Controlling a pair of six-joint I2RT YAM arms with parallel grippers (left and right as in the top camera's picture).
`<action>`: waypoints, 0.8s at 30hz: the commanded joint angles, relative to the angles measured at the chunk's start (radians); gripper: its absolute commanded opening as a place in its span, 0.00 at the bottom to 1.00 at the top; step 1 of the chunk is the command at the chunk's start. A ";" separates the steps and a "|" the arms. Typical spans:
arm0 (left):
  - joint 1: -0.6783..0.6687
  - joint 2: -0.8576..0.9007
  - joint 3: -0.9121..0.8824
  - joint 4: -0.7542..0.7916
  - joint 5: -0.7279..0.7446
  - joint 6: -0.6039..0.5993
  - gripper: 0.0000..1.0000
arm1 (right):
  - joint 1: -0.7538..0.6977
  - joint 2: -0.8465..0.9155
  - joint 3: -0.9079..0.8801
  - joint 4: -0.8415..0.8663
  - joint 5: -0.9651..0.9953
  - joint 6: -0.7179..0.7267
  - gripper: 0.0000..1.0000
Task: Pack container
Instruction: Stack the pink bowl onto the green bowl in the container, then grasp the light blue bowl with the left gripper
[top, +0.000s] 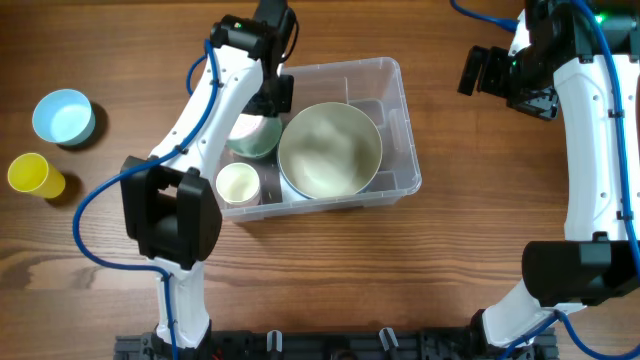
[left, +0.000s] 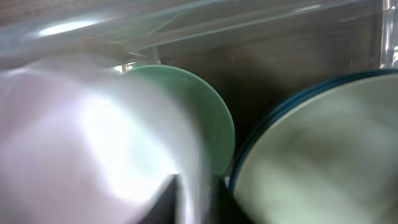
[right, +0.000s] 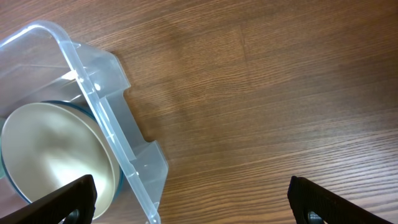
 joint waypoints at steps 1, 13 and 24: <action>-0.002 -0.007 -0.003 -0.006 0.005 -0.003 0.58 | 0.005 0.014 -0.004 -0.002 -0.002 -0.012 1.00; 0.306 -0.305 0.007 0.062 -0.140 -0.056 0.73 | 0.005 0.014 -0.004 -0.002 -0.002 -0.012 1.00; 0.829 0.016 0.005 0.283 0.029 0.002 0.76 | 0.005 0.014 -0.004 -0.001 -0.002 -0.011 1.00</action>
